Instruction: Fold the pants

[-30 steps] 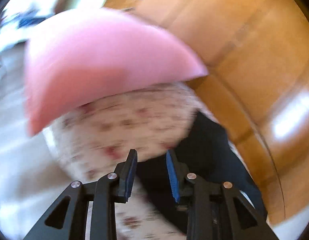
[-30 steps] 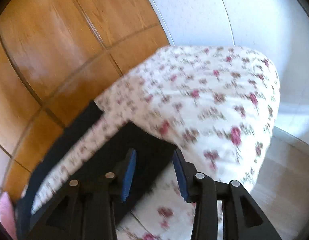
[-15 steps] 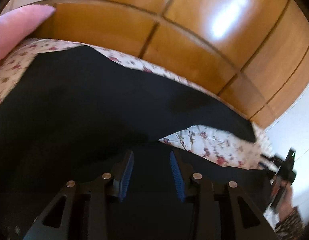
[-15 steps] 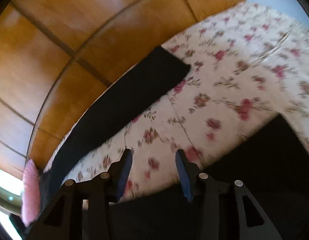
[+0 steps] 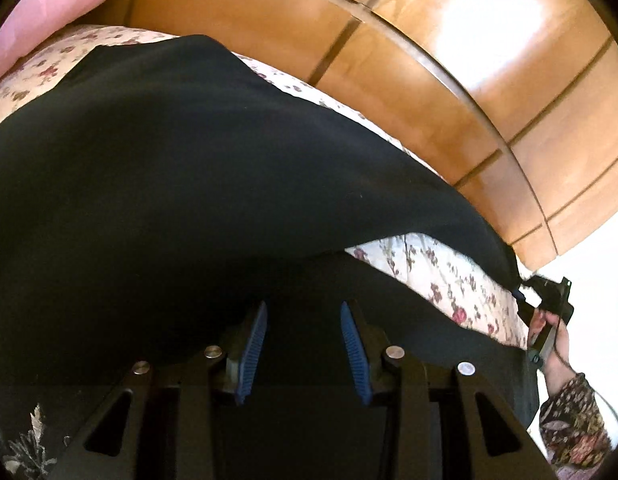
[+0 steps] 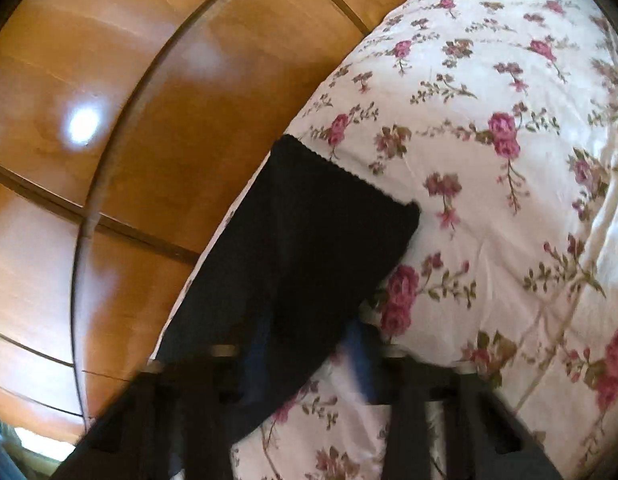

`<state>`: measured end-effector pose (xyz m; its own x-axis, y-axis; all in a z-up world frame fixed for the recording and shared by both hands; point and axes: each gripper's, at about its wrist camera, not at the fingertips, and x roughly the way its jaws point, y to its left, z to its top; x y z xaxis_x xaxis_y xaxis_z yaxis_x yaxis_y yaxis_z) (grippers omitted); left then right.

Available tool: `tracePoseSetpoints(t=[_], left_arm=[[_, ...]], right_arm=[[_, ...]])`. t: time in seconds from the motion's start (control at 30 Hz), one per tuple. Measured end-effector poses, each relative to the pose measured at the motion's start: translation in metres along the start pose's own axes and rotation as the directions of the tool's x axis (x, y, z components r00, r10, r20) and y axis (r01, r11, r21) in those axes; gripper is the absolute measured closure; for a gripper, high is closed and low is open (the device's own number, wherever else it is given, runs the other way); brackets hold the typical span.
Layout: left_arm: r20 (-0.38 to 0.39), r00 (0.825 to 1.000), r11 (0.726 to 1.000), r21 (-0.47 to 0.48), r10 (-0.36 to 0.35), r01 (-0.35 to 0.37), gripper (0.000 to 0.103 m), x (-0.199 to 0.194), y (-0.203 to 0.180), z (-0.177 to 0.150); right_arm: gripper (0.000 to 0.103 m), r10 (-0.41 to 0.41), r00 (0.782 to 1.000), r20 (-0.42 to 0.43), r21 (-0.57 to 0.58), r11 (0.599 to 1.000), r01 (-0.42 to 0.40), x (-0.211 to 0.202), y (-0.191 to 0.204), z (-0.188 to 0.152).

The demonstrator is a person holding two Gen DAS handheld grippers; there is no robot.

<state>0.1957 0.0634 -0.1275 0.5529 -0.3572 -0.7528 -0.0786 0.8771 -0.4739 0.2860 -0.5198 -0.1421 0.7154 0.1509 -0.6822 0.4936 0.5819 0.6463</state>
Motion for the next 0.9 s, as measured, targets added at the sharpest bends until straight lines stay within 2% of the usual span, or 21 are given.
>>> tracePoseSetpoints(t=[0.17, 0.3, 0.4, 0.47, 0.6, 0.63, 0.67, 0.77, 0.83, 0.9], left_arm=[[0.055, 0.997, 0.998, 0.037, 0.055, -0.058, 0.057, -0.006, -0.005, 0.012], [0.053, 0.996, 0.995, 0.062, 0.069, -0.072, 0.055, -0.009, -0.004, 0.020], [0.024, 0.997, 0.995, 0.068, 0.073, -0.075, 0.055, -0.004, -0.003, 0.024], [0.000, 0.997, 0.994, 0.071, 0.079, -0.079, 0.055, -0.001, -0.002, 0.026], [-0.023, 0.997, 0.995, 0.078, 0.070, -0.068, 0.055, -0.003, -0.002, 0.030], [-0.035, 0.998, 0.996, 0.065, 0.059, -0.056, 0.055, -0.005, 0.001, 0.033], [-0.043, 0.998, 0.998, 0.047, 0.047, -0.045, 0.055, -0.007, 0.004, 0.037], [-0.056, 0.998, 1.000, -0.017, 0.023, -0.024, 0.055, -0.012, 0.016, 0.047], [-0.047, 0.998, 0.999, -0.043, 0.029, -0.031, 0.055, -0.016, 0.023, 0.056], [-0.021, 0.999, 0.998, -0.047, 0.045, -0.046, 0.054, -0.021, 0.028, 0.066]], right_arm=[[0.091, 0.004, 0.997, 0.081, -0.068, 0.998, 0.002, -0.046, 0.006, -0.003], [0.091, -0.034, 0.989, 0.147, -0.131, 0.990, 0.054, -0.084, 0.004, -0.004], [0.091, -0.063, 0.988, 0.138, -0.109, 0.991, 0.079, -0.088, -0.012, -0.007], [0.091, -0.074, 0.992, 0.098, -0.071, 0.994, 0.081, -0.081, -0.030, -0.012], [0.089, -0.116, 0.993, 0.027, -0.066, 0.991, 0.117, -0.064, -0.057, -0.022], [0.088, -0.109, 0.993, 0.044, -0.075, 0.991, 0.112, -0.069, -0.057, -0.025], [0.083, -0.121, 0.991, 0.053, -0.084, 0.989, 0.125, -0.075, -0.057, -0.027], [0.074, -0.232, 0.962, 0.142, -0.111, 0.962, 0.249, -0.097, -0.041, -0.039], [0.074, -0.198, 0.958, 0.205, -0.199, 0.950, 0.239, -0.114, -0.020, -0.051], [0.074, -0.194, 0.951, 0.239, -0.314, 0.912, 0.265, -0.115, 0.005, -0.064]])
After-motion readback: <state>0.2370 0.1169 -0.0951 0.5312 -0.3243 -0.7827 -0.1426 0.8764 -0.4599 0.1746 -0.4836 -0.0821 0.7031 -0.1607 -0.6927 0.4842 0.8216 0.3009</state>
